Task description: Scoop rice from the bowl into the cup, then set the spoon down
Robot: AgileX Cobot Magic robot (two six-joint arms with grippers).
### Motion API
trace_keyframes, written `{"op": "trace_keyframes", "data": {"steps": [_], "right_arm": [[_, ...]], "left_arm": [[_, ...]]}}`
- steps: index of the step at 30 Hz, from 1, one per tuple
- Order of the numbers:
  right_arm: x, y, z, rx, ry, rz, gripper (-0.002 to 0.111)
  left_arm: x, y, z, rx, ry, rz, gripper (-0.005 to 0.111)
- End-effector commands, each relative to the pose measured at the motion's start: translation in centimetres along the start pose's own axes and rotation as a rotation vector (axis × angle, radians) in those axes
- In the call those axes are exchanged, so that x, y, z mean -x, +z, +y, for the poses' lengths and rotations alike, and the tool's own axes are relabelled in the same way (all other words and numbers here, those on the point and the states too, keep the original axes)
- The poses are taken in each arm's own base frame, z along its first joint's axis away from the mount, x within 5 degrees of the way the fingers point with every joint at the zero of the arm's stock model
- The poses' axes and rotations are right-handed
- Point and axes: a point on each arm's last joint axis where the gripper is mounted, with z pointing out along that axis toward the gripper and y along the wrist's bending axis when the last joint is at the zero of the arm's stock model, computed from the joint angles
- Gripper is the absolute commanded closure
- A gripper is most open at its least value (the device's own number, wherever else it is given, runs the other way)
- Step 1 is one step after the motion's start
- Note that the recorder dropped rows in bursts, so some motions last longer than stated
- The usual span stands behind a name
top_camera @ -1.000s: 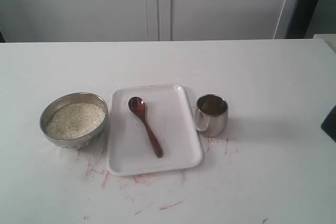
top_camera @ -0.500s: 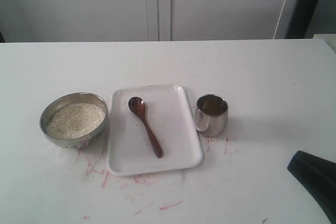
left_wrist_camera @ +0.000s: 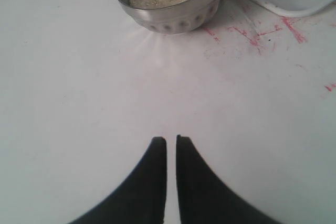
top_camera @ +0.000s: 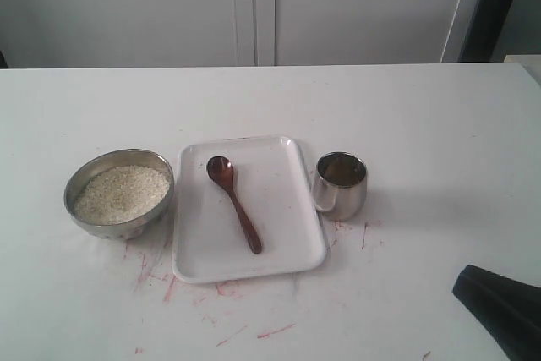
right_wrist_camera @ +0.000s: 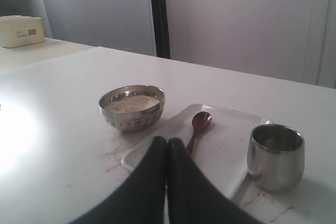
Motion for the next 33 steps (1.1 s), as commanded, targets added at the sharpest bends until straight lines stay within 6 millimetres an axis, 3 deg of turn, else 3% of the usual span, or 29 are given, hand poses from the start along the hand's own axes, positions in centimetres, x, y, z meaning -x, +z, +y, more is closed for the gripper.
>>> {"op": "trace_keyframes", "data": {"steps": [1, 24, 33], "right_arm": [[-0.45, -0.04, -0.06, -0.005, 0.006, 0.033, 0.108], [-0.45, -0.04, -0.07, -0.007, 0.007, 0.033, 0.108], [0.01, -0.77, -0.68, -0.102, 0.007, -0.045, 0.108]], "left_arm": [[-0.61, 0.07, -0.19, -0.017, -0.004, 0.043, 0.092], [-0.61, 0.07, -0.19, -0.017, -0.004, 0.043, 0.092], [-0.61, 0.07, -0.19, -0.017, -0.004, 0.043, 0.092]]}}
